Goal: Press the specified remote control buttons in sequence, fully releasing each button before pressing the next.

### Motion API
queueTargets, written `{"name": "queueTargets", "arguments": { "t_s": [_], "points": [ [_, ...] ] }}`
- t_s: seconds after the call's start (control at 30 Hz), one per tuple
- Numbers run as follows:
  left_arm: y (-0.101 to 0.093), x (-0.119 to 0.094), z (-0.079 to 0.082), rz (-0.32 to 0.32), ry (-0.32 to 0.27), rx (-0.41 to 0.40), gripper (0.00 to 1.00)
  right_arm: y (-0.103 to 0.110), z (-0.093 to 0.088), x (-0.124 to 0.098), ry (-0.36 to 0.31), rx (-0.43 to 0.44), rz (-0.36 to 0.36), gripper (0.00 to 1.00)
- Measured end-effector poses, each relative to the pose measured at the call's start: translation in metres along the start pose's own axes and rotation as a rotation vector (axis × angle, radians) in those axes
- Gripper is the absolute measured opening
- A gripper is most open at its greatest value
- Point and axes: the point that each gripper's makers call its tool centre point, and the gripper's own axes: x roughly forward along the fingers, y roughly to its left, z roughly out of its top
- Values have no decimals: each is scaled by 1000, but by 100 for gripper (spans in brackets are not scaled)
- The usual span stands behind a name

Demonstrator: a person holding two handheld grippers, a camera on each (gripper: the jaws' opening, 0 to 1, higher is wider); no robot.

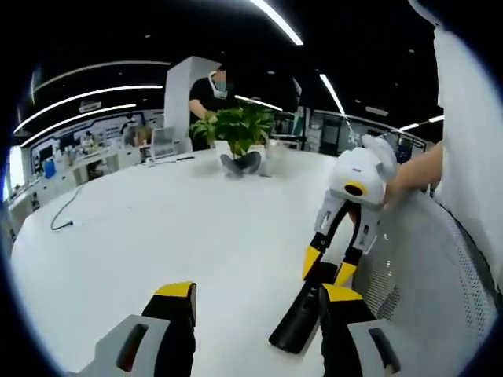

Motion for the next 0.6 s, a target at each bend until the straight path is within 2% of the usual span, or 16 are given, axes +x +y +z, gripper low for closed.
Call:
{"name": "queueTargets", "arguments": {
  "t_s": [0.17, 0.23, 0.27, 0.3, 0.37, 0.5, 0.6],
  "points": [
    [15, -16, 16, 120, -115, -64, 79, 0, 1, 0, 2, 15, -6, 22],
    [17, -21, 17, 146, -124, -68, 81, 0, 1, 1, 6, 18, -10, 22],
    [17, -24, 17, 148, -111, -56, 81, 0, 1, 1, 8, 17, -11, 23],
    [22, -28, 18, 191, -96, -23, 81, 0, 1, 1, 9, 19, -11, 23],
    [21, -34, 25, 221, -113, -5, 82, -1, 1, 1, 9, 24, -7, 23],
    [29, -52, 37, 323, -205, -96, 88, 0, 1, 1, 9, 33, -2, 23],
    [38, -67, 37, 406, -244, -129, 91, 1, 3, 1, -3, 63, 5, 25]
  ]
}}
